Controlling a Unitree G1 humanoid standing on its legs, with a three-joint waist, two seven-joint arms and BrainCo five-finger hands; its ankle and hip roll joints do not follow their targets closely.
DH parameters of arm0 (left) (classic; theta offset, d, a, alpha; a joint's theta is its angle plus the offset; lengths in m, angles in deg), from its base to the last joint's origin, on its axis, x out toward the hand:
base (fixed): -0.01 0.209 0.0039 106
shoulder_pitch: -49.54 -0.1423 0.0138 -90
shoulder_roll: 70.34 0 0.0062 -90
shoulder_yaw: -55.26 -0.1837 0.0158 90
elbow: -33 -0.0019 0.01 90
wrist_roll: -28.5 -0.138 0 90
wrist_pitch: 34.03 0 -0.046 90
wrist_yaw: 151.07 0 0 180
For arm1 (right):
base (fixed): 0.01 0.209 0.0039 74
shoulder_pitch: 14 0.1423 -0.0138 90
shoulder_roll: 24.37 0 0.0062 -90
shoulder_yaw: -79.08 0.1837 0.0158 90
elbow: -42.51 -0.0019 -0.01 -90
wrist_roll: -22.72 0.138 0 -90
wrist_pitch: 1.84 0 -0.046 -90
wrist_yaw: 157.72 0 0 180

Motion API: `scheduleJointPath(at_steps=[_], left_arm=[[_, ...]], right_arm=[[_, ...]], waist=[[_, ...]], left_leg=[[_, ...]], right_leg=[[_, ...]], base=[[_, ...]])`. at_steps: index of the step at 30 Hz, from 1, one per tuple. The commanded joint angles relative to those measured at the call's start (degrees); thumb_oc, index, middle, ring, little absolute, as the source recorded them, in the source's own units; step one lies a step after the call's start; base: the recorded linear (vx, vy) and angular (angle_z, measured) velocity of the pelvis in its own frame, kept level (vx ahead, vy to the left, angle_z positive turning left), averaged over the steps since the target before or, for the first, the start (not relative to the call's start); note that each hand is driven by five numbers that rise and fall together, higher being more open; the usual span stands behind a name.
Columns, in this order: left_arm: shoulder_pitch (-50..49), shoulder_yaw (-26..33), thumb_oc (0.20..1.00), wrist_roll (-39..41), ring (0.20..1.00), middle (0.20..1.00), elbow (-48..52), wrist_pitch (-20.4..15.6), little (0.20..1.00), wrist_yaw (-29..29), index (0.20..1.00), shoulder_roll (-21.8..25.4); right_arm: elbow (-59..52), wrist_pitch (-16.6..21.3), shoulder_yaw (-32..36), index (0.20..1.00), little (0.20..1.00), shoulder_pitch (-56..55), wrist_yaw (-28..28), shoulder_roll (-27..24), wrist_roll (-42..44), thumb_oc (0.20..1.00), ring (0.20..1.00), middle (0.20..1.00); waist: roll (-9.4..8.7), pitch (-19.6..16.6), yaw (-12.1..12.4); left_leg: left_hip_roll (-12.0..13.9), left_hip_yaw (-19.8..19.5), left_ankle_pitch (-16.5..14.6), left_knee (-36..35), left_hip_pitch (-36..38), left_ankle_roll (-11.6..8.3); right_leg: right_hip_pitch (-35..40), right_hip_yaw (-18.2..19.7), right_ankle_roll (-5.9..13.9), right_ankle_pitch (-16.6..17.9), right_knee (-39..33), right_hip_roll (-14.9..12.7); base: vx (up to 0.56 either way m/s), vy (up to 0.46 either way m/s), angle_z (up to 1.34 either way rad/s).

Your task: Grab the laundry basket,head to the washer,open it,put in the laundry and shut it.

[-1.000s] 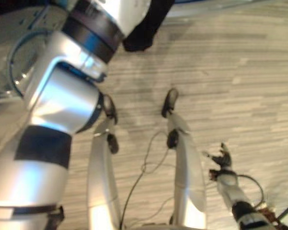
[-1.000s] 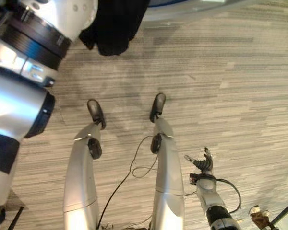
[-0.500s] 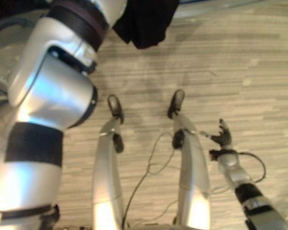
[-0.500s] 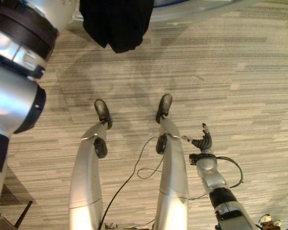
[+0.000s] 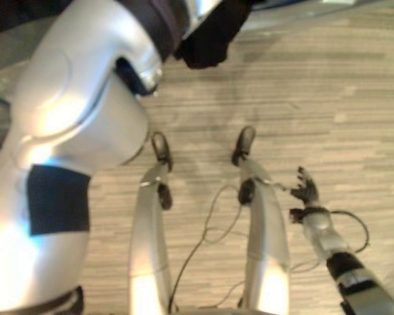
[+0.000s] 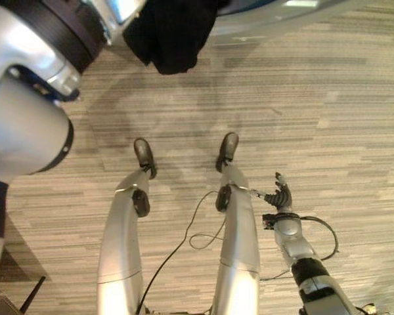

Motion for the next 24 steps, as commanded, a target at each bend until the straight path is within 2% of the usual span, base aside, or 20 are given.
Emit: scheduleJointPath(at_steps=[1, 6, 13, 17, 24], left_arm=[[11.92, 4.12, 1.0, -10.3, 1.0, 1.0, -3.13, -0.17, 1.0, -6.68, 1.0, -4.41], [9.59, 7.17, 1.0, -15.38, 1.0, 1.0, 0.7, 1.22, 1.0, -9.68, 1.0, -4.05], [7.6, 8.25, 1.0, -19.52, 1.0, 1.0, 3.82, 3.02, 1.0, -9.06, 1.0, -3.25], [6.36, 6.34, 1.0, -24.03, 1.0, 1.0, 8.62, 3.93, 1.0, -5.07, 1.0, -2.07], [1.37, 10.36, 1.0, -24.12, 1.0, 1.0, 14.24, 3.75, 1.0, -5.37, 1.0, 0.45]], right_arm=[[2.45, 2.4, 0.24, 1.0, 1.0, -1.18, 1.2, -2.48, 2.41, 1.0, 1.0, 1.0], [2.94, 3.5, 0.1, 1.0, 1.0, -1.31, 1.05, -3.15, 3.0, 1.0, 1.0, 1.0], [4.29, 3.46, 0.79, 1.0, 1.0, -0.13, 1.48, -3.37, 3.81, 1.0, 1.0, 1.0], [5.12, 2.95, 2.4, 1.0, 1.0, 0.35, 2.22, -3.5, 4.08, 1.0, 1.0, 1.0], [5.4, 2.15, 2.24, 1.0, 1.0, 0.28, 2.43, -1.89, 3.24, 1.0, 1.0, 1.0]], waist=[[1.1, -2.22, -2.39], [0.97, -1.95, -2.33], [0.85, -1.81, -1.91], [1.25, -1.69, -0.96], [1.35, -1.54, 0.1]], left_leg=[[-0.47, 1.82, 4.14, -8.54, -1.0, 2.35], [-0.48, 1.66, 4.01, -9.22, 0.18, 2.4], [-0.59, 1.69, 4.23, -10.68, 1.94, 2.34], [-0.67, 1.56, 4.55, -12.23, 2.6, 2.32], [-0.83, 1.36, 4.6, -12.57, 3.08, 2.24]], right_leg=[[3.41, 1.21, -1.31, -14.85, 15.03, 1.71], [4.27, 1.36, -1.08, -14.78, 14.3, 1.73], [5.53, 1.02, -0.85, -14.4, 13.29, 1.77], [6.27, 0.44, -0.33, -13.96, 11.98, 1.57], [6.7, 0.19, -0.3, -14.08, 11.73, 1.38]], base=[[0.0, 0.0, 0.0], [-0.01, 0.014, 0.0], [-0.01, 0.005, 0.0], [-0.02, 0.014, 0.0], [0.0, 0.0, 0.0]])
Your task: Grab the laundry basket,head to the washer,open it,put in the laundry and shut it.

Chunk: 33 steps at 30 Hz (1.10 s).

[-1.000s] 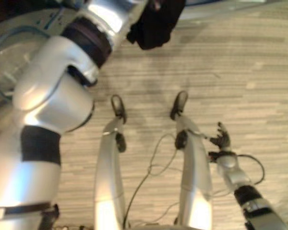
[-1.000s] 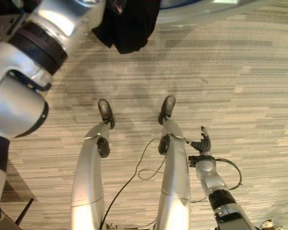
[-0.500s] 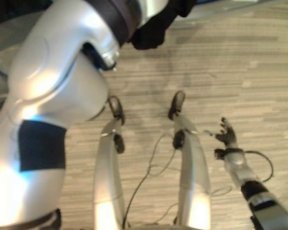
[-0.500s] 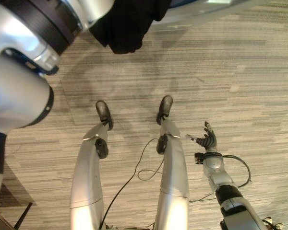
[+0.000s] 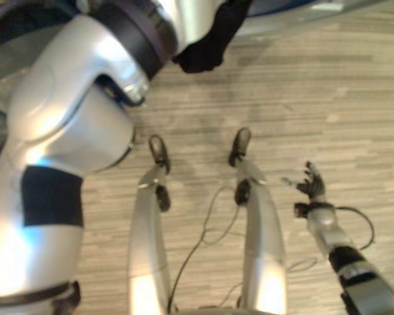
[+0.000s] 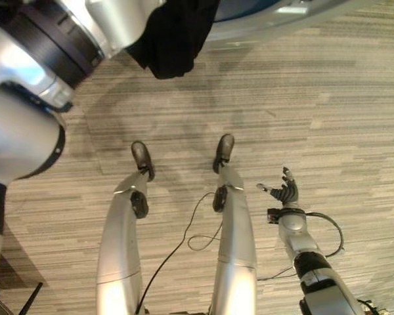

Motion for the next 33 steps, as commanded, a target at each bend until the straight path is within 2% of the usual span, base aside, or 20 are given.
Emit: scheduleJointPath(at_steps=[1, 6, 9, 10, 11, 13, 14, 15, 17, 19, 20, 22, 24, 26, 28, 29, 31, 32, 33], left_arm=[[7.44, 4.31, 1.0, -2.98, 1.0, 1.0, 0.18, -2.06, 1.0, -2.47, 1.0, -4.24], [0.87, 7.82, 1.0, -2.57, 1.0, 1.0, 7.69, -3.4, 1.0, -2.77, 1.0, 0.8], [-11.32, 13.18, 1.0, -2.86, 1.0, 1.0, 18.04, -6.38, 1.0, -3.44, 1.0, 6.36], [-11.83, 13.43, 1.0, -2.96, 1.0, 1.0, 18.51, -6.3, 1.0, -3.35, 1.0, 6.59], [-18.06, 16.08, 1.0, -1.9, 1.0, 1.0, 22.93, -8.07, 1.0, -2.89, 1.0, 8.9], [-21.85, 17.71, 1.0, -1.2, 1.0, 1.0, 25.77, -8.78, 1.0, -2.13, 1.0, 10.08], [-26.74, 20.06, 1.0, 0.57, 1.0, 1.0, 28.77, -10.15, 1.0, -1.45, 1.0, 10.83], [-35.77, 23.44, 1.0, 3.49, 1.0, 1.0, 32.99, -11.98, 1.0, -0.24, 1.0, 11.87], [-36.49, 23.86, 1.0, 3.43, 1.0, 1.0, 33.56, -11.86, 1.0, -0.04, 1.0, 12.03], [-45.3, 27.26, 1.0, 6.68, 1.0, 1.0, 37.07, -13.56, 1.0, 1.62, 1.0, 12.69], [-45.88, 27.58, 1.0, 6.68, 1.0, 1.0, 37.5, -13.49, 1.0, 1.79, 1.0, 12.83], [-56.29, 32.03, 1.0, 11.72, 1.0, 1.0, 41.16, -15.79, 1.0, 3.79, 1.0, 13.23], [-57.06, 32.49, 1.0, 11.75, 1.0, 1.0, 41.7, -15.69, 1.0, 4.0, 1.0, 13.42], [-73.95, 38.83, 1.0, 18.94, 1.0, 1.0, 47.83, -19.07, 1.0, 5.53, 1.0, 14.29], [-79.2, 40.98, 1.0, 20.27, 1.0, 1.0, 50.16, -19.53, 1.0, 6.25, 1.0, 14.56], [-85.98, 42.92, 1.0, 23.32, 1.0, 1.0, 53.14, -21.64, 1.0, 7.26, 1.0, 14.59], [-90.5, 44.39, 1.0, 25.01, 1.0, 1.0, 55.17, -22.33, 1.0, 8.43, 1.0, 14.95], [-97.23, 44.82, 1.0, 30.73, 1.0, 1.0, 56.47, -24.09, 1.0, 12.52, 1.0, 16.33], [-98.85, 42.53, 1.0, 35.38, 1.0, 1.0, 56.82, -24.28, 1.0, 15.57, 1.0, 14.55]], right_arm=[[2.81, -0.06, 1.77, 1.0, 1.0, -2.17, 1.15, -1.88, 1.23, 1.0, 1.0, 1.0], [0.86, -0.04, 2.53, 1.0, 1.0, -4.5, 0.83, -0.67, 0.58, 1.0, 1.0, 1.0], [-1.24, -0.06, 3.31, 1.0, 1.0, -7.14, 0.44, 1.37, -0.87, 1.0, 1.0, 1.0], [-1.37, -0.09, 3.22, 1.0, 1.0, -7.39, 0.47, 1.32, -0.93, 1.0, 1.0, 1.0], [-2.48, 0.09, 3.93, 1.0, 1.0, -8.87, 0.29, 2.43, -1.74, 1.0, 1.0, 1.0], [-3.29, -0.16, 4.29, 1.0, 1.0, -10.11, 0.26, 2.78, -2.24, 1.0, 1.0, 1.0], [-4.08, -0.2, 4.74, 1.0, 1.0, -11.34, 0.38, 3.49, -3.0, 1.0, 1.0, 1.0], [-4.98, -0.59, 5.86, 1.0, 1.0, -12.79, 0.72, 4.41, -4.3, 1.0, 1.0, 1.0], [-5.12, -0.64, 5.7, 1.0, 1.0, -13.11, 0.78, 4.29, -4.39, 1.0, 1.0, 1.0], [-5.99, -1.35, 6.31, 1.0, 1.0, -14.38, 0.77, 5.23, -6.27, 1.0, 1.0, 1.0], [-6.09, -1.38, 6.15, 1.0, 1.0, -14.62, 0.8, 5.17, -6.35, 1.0, 1.0, 1.0], [-7.06, -2.21, 6.43, 1.0, 1.0, -15.77, 0.7, 6.36, -7.88, 1.0, 1.0, 1.0], [-7.18, -2.27, 6.15, 1.0, 1.0, -16.01, 0.73, 6.25, -7.94, 1.0, 1.0, 1.0], [-8.66, -3.66, 4.93, 1.0, 1.0, -17.95, -0.27, 7.04, -12.22, 1.0, 1.0, 1.0], [-8.33, -4.18, 3.85, 1.0, 1.0, -18.24, -0.36, 6.93, -13.52, 1.0, 1.0, 1.0], [-6.23, -4.75, 2.37, 1.0, 1.0, -17.51, -0.51, 6.63, -16.03, 1.0, 1.0, 1.0], [-4.72, -4.57, 1.41, 1.0, 1.0, -17.16, -0.53, 6.43, -16.68, 1.0, 1.0, 1.0], [2.09, -5.54, 1.87, 1.0, 1.0, -13.24, -1.59, 4.81, -14.14, 1.0, 1.0, 1.0], [8.02, -5.83, 1.97, 1.0, 1.0, -9.55, -1.0, 4.78, -13.5, 1.0, 1.0, 1.0]], waist=[[1.6, -1.67, 0.46], [1.48, -1.03, 0.95], [1.16, -0.21, 1.5], [1.22, -0.29, 1.41], [1.08, 0.04, 1.76], [1.09, 0.11, 1.82], [1.04, 0.22, 2.04], [0.87, 0.56, 2.86], [1.04, 0.51, 2.7], [0.65, 0.55, 3.56], [0.72, 0.48, 3.42], [0.21, 0.45, 4.03], [0.27, 0.39, 3.76], [-0.49, 0.46, 4.59], [-0.64, 0.46, 4.4], [-0.98, 0.5, 5.5], [-1.19, 0.5, 5.39], [-1.21, 0.03, 6.75], [-0.91, -0.53, 8.17]], left_leg=[[-0.76, 1.22, 4.48, -11.91, 0.97, 1.83], [-0.75, 0.97, 4.76, -12.74, 2.25, 1.54], [-0.62, 0.81, 5.45, -14.6, 4.9, 0.88], [-0.61, 0.81, 5.5, -14.73, 5.11, 0.86], [-0.62, 0.69, 5.93, -15.72, 6.45, 0.51], [-0.56, 0.71, 6.29, -16.47, 7.53, 0.28], [-0.6, 0.77, 6.77, -17.33, 8.85, -0.03], [-0.88, 0.41, 7.84, -18.91, 10.74, -0.5], [-0.88, 0.36, 7.98, -19.2, 11.14, -0.54], [-0.82, 0.06, 8.89, -20.87, 13.17, -0.94], [-0.8, 0.04, 8.95, -21.02, 13.42, -0.96], [-0.72, -0.44, 9.7, -22.18, 15.55, -1.24], [-0.73, -0.45, 9.78, -22.38, 15.88, -1.27], [-0.58, -0.26, 10.13, -23.0, 19.77, -1.48], [-0.71, -0.34, 10.11, -23.5, 21.47, -1.41], [-1.03, -0.58, 10.07, -23.74, 23.14, -1.28], [-1.19, -0.74, 10.15, -24.38, 24.76, -1.29], [-1.65, -1.16, 9.76, -24.87, 27.09, -1.07], [-2.17, -1.48, 9.61, -25.18, 27.95, -0.76]], right_leg=[[4.15, 0.32, -0.69, -15.04, 13.57, 1.48], [5.42, -0.24, -0.5, -14.81, 12.79, 1.6], [7.66, -0.89, -0.36, -14.4, 11.29, 1.8], [7.86, -0.92, -0.37, -14.36, 11.17, 1.83], [9.05, -1.24, -0.34, -13.94, 10.11, 1.86], [10.07, -1.47, -0.3, -13.69, 9.41, 1.93], [11.34, -1.67, -0.35, -13.36, 8.48, 2.03], [13.28, -2.58, -0.3, -13.05, 7.23, 2.26], [13.71, -2.68, -0.31, -12.94, 6.94, 2.31], [15.6, -3.55, -0.29, -12.68, 5.75, 2.45], [15.86, -3.6, -0.31, -12.63, 5.59, 2.49], [17.9, -4.21, -0.55, -12.56, 4.81, 2.71], [18.23, -4.26, -0.56, -12.53, 4.65, 2.73], [21.96, -5.24, -0.88, -12.3, 3.53, 2.87], [23.39, -5.42, -0.83, -12.18, 3.15, 2.97], [25.09, -5.98, -0.75, -11.96, 2.7, 2.65], [26.85, -6.27, -0.69, -11.87, 1.98, 2.56], [29.46, -7.03, -0.56, -11.81, 1.01, 2.13], [30.62, -7.7, -0.48, -11.87, 0.83, 1.62]], base=[[0.0, 0.0, 0.0], [-0.01, -0.002, 0.0], [-0.04, -0.011, 0.02], [-0.04, -0.007, 0.04], [-0.04, -0.001, 0.04], [-0.04, -0.003, 0.01], [-0.06, -0.03, 0.0], [-0.06, -0.03, 0.02], [-0.03, -0.021, 0.03], [-0.03, -0.051, 0.04], [-0.03, -0.056, 0.01], [-0.02, -0.044, 0.03], [-0.01, -0.013, 0.04], [-0.03, 0.008, 0.07], [0.0, -0.015, -0.03], [0.0, -0.039, 0.0], [0.02, -0.038, 0.09], [0.07, -0.063, 0.24], [0.1, -0.077, 0.3]])
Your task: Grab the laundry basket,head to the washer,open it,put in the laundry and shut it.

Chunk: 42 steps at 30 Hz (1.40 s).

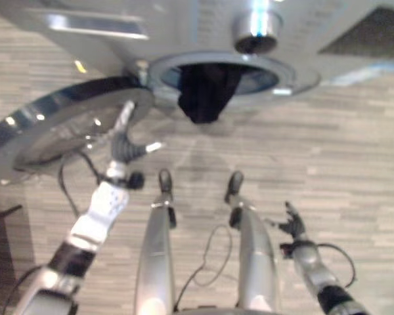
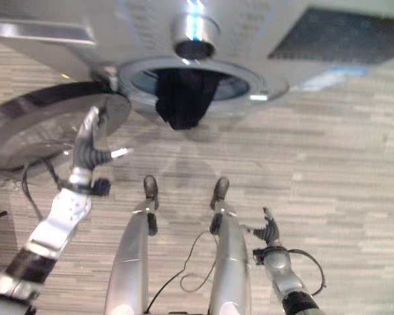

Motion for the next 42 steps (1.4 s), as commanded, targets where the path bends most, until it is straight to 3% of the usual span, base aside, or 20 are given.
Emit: scheduleJointPath(at_steps=[1, 2, 3, 8, 9, 10, 11, 12, 13, 14, 15, 16, 17, 19, 21, 22, 24, 28, 33, 42], left_arm=[[5.83, -6.03, 1.0, 11.16, 1.0, 1.0, 2.56, -4.8, 1.0, 8.59, 1.0, 0.97], [2.39, -6.66, 1.0, 10.8, 1.0, 1.0, 4.37, -4.62, 1.0, 11.36, 1.0, 2.25], [0.65, -6.52, 1.0, 11.79, 1.0, 1.0, 4.2, -3.92, 1.0, 12.74, 1.0, 2.84], [-3.95, -4.62, 1.0, 12.89, 1.0, 1.0, 3.5, -1.78, 1.0, 15.77, 1.0, 3.74], [-4.64, -3.8, 1.0, 13.09, 1.0, 1.0, 2.76, -0.88, 1.0, 16.03, 1.0, 3.72], [-4.64, -3.73, 1.0, 13.09, 1.0, 1.0, 2.77, -0.86, 1.0, 16.04, 1.0, 3.67], [-3.59, -3.15, 1.0, 11.56, 1.0, 1.0, 2.59, -0.59, 1.0, 15.66, 1.0, 4.37], [-3.58, -3.14, 1.0, 11.56, 1.0, 1.0, 2.59, -0.58, 1.0, 15.66, 1.0, 4.37], [-3.07, -2.53, 1.0, 11.06, 1.0, 1.0, 3.2, -0.88, 1.0, 15.44, 1.0, 3.89], [-1.21, -2.9, 1.0, 11.44, 1.0, 1.0, 2.74, -1.21, 1.0, 15.43, 1.0, 2.59], [-0.42, -3.27, 1.0, 11.36, 1.0, 1.0, 2.46, -1.42, 1.0, 15.36, 1.0, 1.71], [-0.29, -3.35, 1.0, 11.34, 1.0, 1.0, 2.37, -1.45, 1.0, 15.34, 1.0, 1.65], [1.57, -4.55, 1.0, 11.28, 1.0, 1.0, 1.97, -2.02, 1.0, 15.34, 1.0, -0.77], [2.5, -5.26, 1.0, 11.55, 1.0, 1.0, 2.09, -2.48, 1.0, 15.86, 1.0, -2.37], [2.72, -5.39, 1.0, 11.66, 1.0, 1.0, 2.59, -2.72, 1.0, 16.54, 1.0, -3.17], [2.61, -5.21, 1.0, 11.33, 1.0, 1.0, 2.42, -2.75, 1.0, 16.26, 1.0, -3.77], [2.05, -4.69, 1.0, 11.54, 1.0, 1.0, 2.48, -2.57, 1.0, 16.07, 1.0, -4.54], [1.34, -4.11, 1.0, 11.24, 1.0, 1.0, 3.34, -1.93, 1.0, 15.61, 1.0, -5.35], [3.46, -5.04, 1.0, 13.14, 1.0, 1.0, 3.99, -1.88, 1.0, 14.62, 1.0, -6.38], [4.6, -4.51, 1.0, 14.16, 1.0, 1.0, 4.98, -2.53, 1.0, 13.35, 1.0, -6.76]], right_arm=[[12.44, -1.57, 1.95, 1.0, 1.0, 9.15, -0.05, -3.25, 2.7, 1.0, 1.0, 1.0], [20.9, -1.74, 2.1, 1.0, 1.0, 13.35, 0.31, -3.69, 3.93, 1.0, 1.0, 1.0], [22.43, -2.26, 2.01, 1.0, 1.0, 14.42, -0.14, -4.19, 4.08, 1.0, 1.0, 1.0], [26.09, -3.23, 2.49, 1.0, 1.0, 16.11, -1.94, -4.4, 4.91, 1.0, 1.0, 1.0], [26.01, -3.46, 2.22, 1.0, 1.0, 16.62, -2.66, -4.6, 5.24, 1.0, 1.0, 1.0], [26.03, -3.46, 2.16, 1.0, 1.0, 16.7, -2.68, -4.65, 5.26, 1.0, 1.0, 1.0], [26.6, -3.92, 2.71, 1.0, 1.0, 18.68, -3.32, -5.99, 6.75, 1.0, 1.0, 1.0], [26.61, -3.92, 2.7, 1.0, 1.0, 18.71, -3.32, -5.99, 6.75, 1.0, 1.0, 1.0], [26.53, -3.76, 3.09, 1.0, 1.0, 18.78, -3.29, -5.83, 7.06, 1.0, 1.0, 1.0], [26.7, -3.8, 4.05, 1.0, 1.0, 19.13, -3.3, -5.93, 8.4, 1.0, 1.0, 1.0], [27.16, -3.97, 4.34, 1.0, 1.0, 19.36, -3.27, -5.98, 8.63, 1.0, 1.0, 1.0], [27.21, -3.97, 4.36, 1.0, 1.0, 19.43, -3.29, -6.04, 8.64, 1.0, 1.0, 1.0], [27.87, -4.13, 5.02, 1.0, 1.0, 19.7, -3.01, -5.86, 8.86, 1.0, 1.0, 1.0], [28.55, -4.51, 5.62, 1.0, 1.0, 19.82, -3.25, -6.04, 8.75, 1.0, 1.0, 1.0], [29.04, -4.76, 6.08, 1.0, 1.0, 18.62, -3.43, -5.69, 7.99, 1.0, 1.0, 1.0], [28.92, -4.59, 6.45, 1.0, 1.0, 18.03, -3.35, -5.02, 7.47, 1.0, 1.0, 1.0], [30.19, -5.14, 6.44, 1.0, 1.0, 17.5, -3.57, -4.84, 7.36, 1.0, 1.0, 1.0], [32.98, -5.23, 7.46, 1.0, 1.0, 18.36, -2.83, -7.3, 7.14, 1.0, 1.0, 1.0], [33.85, -4.75, 5.91, 1.0, 1.0, 23.84, -1.8, -9.36, 8.8, 1.0, 1.0, 1.0], [34.69, -4.13, 6.18, 1.0, 1.0, 31.41, 0.63, -11.55, 11.55, 1.0, 1.0, 1.0]], waist=[[2.4, -0.94, 2.71], [3.36, -0.89, 4.99], [3.61, -0.94, 5.96], [3.79, -0.71, 7.99], [4.12, -0.01, 8.18], [4.02, 0.2, 8.14], [6.49, 2.62, 7.02], [6.46, 2.67, 7.03], [7.51, 3.86, 6.62], [8.09, 5.58, 6.1], [8.35, 6.18, 5.84], [8.59, 6.31, 5.81], [9.72, 7.52, 5.01], [10.14, 8.58, 4.05], [9.5, 8.48, 4.37], [9.69, 8.27, 3.72], [10.01, 7.46, 3.77], [10.14, 6.53, 4.52], [10.05, 7.84, 5.16], [12.12, 8.59, 6.53]], left_leg=[[-3.63, 0.81, 5.67, -8.52, -1.05, 3.68], [-4.82, 0.39, 4.88, -8.4, 0.57, 4.19], [-5.3, 0.27, 4.38, -8.04, 0.92, 4.45], [-7.68, 0.0, 1.28, -6.64, 4.47, 5.68], [-8.94, -0.45, -0.25, -6.77, 7.47, 7.09], [-9.14, -0.26, -0.3, -6.84, 7.67, 7.28], [-10.31, -1.42, -1.59, -6.44, 11.93, 9.86], [-10.32, -1.38, -1.61, -6.42, 11.96, 9.87], [-10.7, -1.55, -2.04, -6.13, 13.43, 9.79], [-11.92, -2.52, -2.57, -5.69, 14.17, 8.79], [-12.5, -3.37, -2.93, -5.51, 14.54, 8.2], [-12.38, -3.55, -2.91, -5.58, 14.73, 8.16], [-13.57, -5.58, -3.87, -6.0, 16.17, 7.03], [-14.77, -6.12, -3.27, -5.34, 16.13, 6.49], [-15.53, -6.57, -5.45, -3.31, 15.75, 5.33], [-16.02, -6.82, -5.01, -3.08, 14.66, 4.86], [-15.4, -7.32, -4.43, -4.06, 14.31, 4.35], [-13.62, -8.82, -2.32, -6.5, 11.42, 3.36], [-11.1, -9.44, 1.31, -12.38, 10.04, 2.09], [-10.73, -9.58, 3.56, -15.15, 7.47, 1.31]], right_leg=[[3.51, -2.01, 1.53, -9.29, 9.94, -0.88], [6.14, -2.67, 1.99, -9.12, 9.28, -1.75], [6.79, -2.82, 2.19, -8.94, 9.35, -2.2], [11.95, -3.86, 3.32, -8.05, 8.7, -3.91], [10.8, -2.24, 4.61, -3.24, 13.61, -5.09], [10.71, -1.93, 4.88, -3.2, 13.93, -5.36], [5.39, 5.64, 5.16, 1.05, 26.38, -4.52], [5.39, 5.69, 5.17, 1.03, 26.42, -4.53], [3.37, 7.2, 4.18, -0.62, 26.3, -4.21], [3.44, 7.39, 3.79, -2.48, 19.11, -5.23], [3.94, 7.71, 3.81, -2.18, 13.73, -5.96], [4.39, 7.42, 3.77, -2.08, 13.33, -5.83], [5.13, 9.69, 4.97, 1.81, 2.49, -6.96], [5.52, 10.69, 5.6, 7.91, -4.67, -8.96], [10.9, 8.32, 7.04, 8.54, -10.99, -11.17], [11.7, 6.77, 8.06, 10.22, -11.49, -11.37], [12.13, 6.1, 8.1, 10.17, -11.89, -10.66], [10.03, 4.13, 7.18, 8.13, -10.58, -9.17], [7.47, 2.85, 6.56, 7.26, -12.28, -6.99], [4.57, 2.3, 6.25, 6.55, -12.06, -6.68]], base=[[0.11, -0.009, 0.38], [0.1, 0.048, 0.31], [0.07, 0.065, 0.33], [0.09, 0.072, 0.25], [0.05, 0.13, 0.31], [0.17, 0.343, 0.6], [0.12, 0.229, 0.49], [0.16, 0.27, 0.53], [0.09, -0.025, 0.2], [0.13, -0.091, 0.05], [0.1, -0.144, -0.04], [0.15, -0.206, 0.25], [0.15, -0.198, 0.49], [0.08, -0.218, 0.55], [0.11, -0.266, 1.1], [0.11, -0.26, 1.09], [0.02, -0.208, 0.69], [-0.01, -0.179, -0.13], [-0.03, -0.147, 0.03], [-0.01, -0.018, 0.02]])
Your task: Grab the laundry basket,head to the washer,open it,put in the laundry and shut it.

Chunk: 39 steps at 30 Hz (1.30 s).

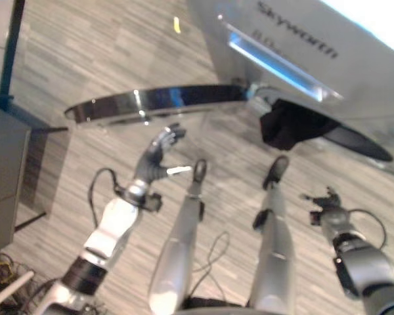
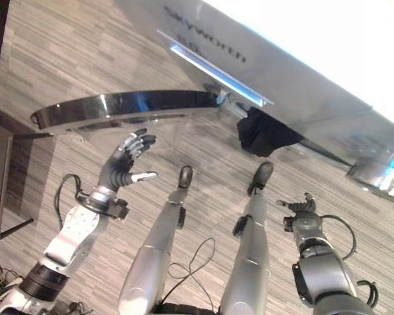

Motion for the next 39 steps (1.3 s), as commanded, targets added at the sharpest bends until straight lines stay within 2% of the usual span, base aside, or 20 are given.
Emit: scheduleJointPath(at_steps=[1, 21, 30, 34, 39], left_arm=[[1.05, 1.62, 1.0, 1.42, 1.0, 1.0, 4.91, -2.61, 1.0, -1.28, 1.0, -1.19], [-0.98, 4.3, 1.0, 3.81, 1.0, 1.0, 7.25, -3.58, 1.0, -2.2, 1.0, 1.35], [-3.88, 6.8, 1.0, 5.32, 1.0, 1.0, 9.28, -3.55, 1.0, -2.36, 1.0, 3.56], [-5.54, 7.92, 1.0, 5.8, 1.0, 1.0, 10.1, -3.37, 1.0, -2.41, 1.0, 4.6], [-6.49, 6.4, 1.0, 7.37, 1.0, 1.0, 11.14, -2.84, 1.0, -1.28, 1.0, 5.66]], right_arm=[[2.58, 0.36, -0.28, 1.0, 1.0, 1.09, 2.51, -4.36, 2.24, 1.0, 1.0, 1.0], [2.53, 2.41, -1.21, 1.0, 1.0, 16.03, 5.28, -10.72, 8.74, 1.0, 1.0, 1.0], [-0.84, 3.79, -3.73, 1.0, 1.0, 21.31, 6.56, -9.2, 9.98, 1.0, 1.0, 1.0], [-2.86, 3.99, -6.05, 1.0, 1.0, 23.44, 7.15, -7.15, 8.98, 1.0, 1.0, 1.0], [-5.87, 4.82, -9.62, 1.0, 1.0, 28.01, 8.11, -3.54, 7.8, 1.0, 1.0, 1.0]], waist=[[4.56, 1.18, 1.45], [6.84, 0.87, 4.19], [6.52, 0.57, 4.65], [6.42, 0.38, 4.88], [6.16, -0.1, 5.6]], left_leg=[[-1.32, 1.48, 5.71, -14.57, 4.6, 1.04], [-0.51, 1.0, 8.2, -16.99, -1.13, 0.02], [0.16, 0.74, 8.42, -16.47, -4.89, -0.24], [0.38, 0.72, 8.55, -16.17, -6.21, -0.31], [0.51, 0.58, 8.53, -15.89, -7.31, -0.28]], right_leg=[[-0.35, 0.74, 5.0, -12.58, 9.87, -3.68], [-7.21, -0.44, 4.32, -15.94, 14.44, -3.28], [-11.32, -0.65, 4.01, -17.42, 16.94, -2.59], [-12.74, -0.75, 3.86, -18.07, 18.29, -2.48], [-13.7, -1.33, 3.65, -18.52, 18.98, -2.28]], base=[[-0.01, -0.028, 0.04], [0.0, -0.012, 0.03], [0.0, 0.0, 0.0], [0.0, 0.0, 0.0], [0.0, 0.0, 0.0]])
